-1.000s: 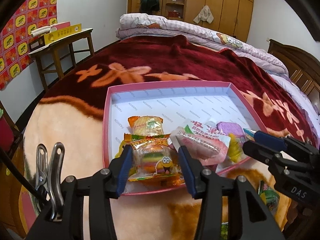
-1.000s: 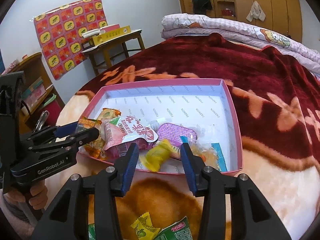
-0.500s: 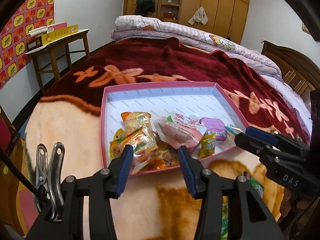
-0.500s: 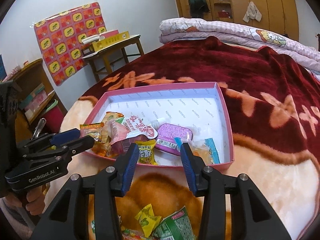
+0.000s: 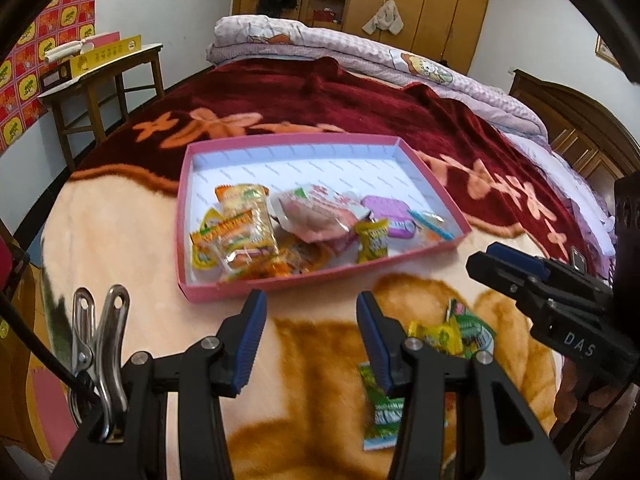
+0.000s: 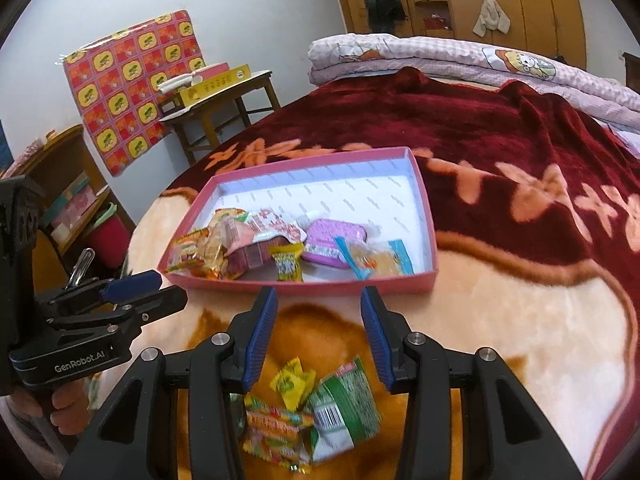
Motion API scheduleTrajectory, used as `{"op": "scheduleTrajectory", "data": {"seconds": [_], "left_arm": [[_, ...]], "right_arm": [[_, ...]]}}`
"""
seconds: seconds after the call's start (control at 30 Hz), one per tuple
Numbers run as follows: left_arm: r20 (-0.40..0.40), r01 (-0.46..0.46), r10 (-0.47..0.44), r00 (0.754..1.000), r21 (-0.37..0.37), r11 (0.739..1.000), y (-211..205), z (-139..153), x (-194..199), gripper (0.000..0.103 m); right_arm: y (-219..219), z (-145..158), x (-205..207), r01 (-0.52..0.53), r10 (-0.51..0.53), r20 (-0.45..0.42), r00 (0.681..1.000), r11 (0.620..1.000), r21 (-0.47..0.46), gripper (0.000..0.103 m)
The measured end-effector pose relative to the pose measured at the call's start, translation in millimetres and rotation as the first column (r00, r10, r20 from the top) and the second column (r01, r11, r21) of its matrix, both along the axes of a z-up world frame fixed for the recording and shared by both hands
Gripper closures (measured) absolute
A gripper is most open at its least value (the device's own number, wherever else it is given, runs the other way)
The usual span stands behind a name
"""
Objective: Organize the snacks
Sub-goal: 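Move both open tools back to the remaining green snack bags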
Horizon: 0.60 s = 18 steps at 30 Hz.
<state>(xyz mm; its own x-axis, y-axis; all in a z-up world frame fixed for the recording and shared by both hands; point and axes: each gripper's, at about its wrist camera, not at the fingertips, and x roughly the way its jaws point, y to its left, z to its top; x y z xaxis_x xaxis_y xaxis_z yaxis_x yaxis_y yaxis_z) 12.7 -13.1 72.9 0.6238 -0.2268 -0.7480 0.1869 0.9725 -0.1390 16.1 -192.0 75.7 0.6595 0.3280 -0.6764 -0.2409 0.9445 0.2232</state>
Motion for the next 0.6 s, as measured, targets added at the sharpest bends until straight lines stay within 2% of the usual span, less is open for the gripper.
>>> {"op": "scheduleTrajectory", "data": {"seconds": [0.17, 0.6], "left_arm": [[-0.032, 0.014, -0.014, 0.999, -0.023, 1.0, -4.9, -4.0, -8.3, 0.054], [-0.083, 0.079, -0.084, 0.993, -0.061, 0.995, -19.6, -11.8, -25.1, 0.054]], "right_arm": [[-7.0, -4.5, -7.8, 0.004, -0.003, -0.034, 0.999, 0.999, 0.034, 0.058], [-18.8, -15.8, -28.6, 0.033, -0.031, -0.087, 0.996, 0.999, 0.023, 0.058]]}}
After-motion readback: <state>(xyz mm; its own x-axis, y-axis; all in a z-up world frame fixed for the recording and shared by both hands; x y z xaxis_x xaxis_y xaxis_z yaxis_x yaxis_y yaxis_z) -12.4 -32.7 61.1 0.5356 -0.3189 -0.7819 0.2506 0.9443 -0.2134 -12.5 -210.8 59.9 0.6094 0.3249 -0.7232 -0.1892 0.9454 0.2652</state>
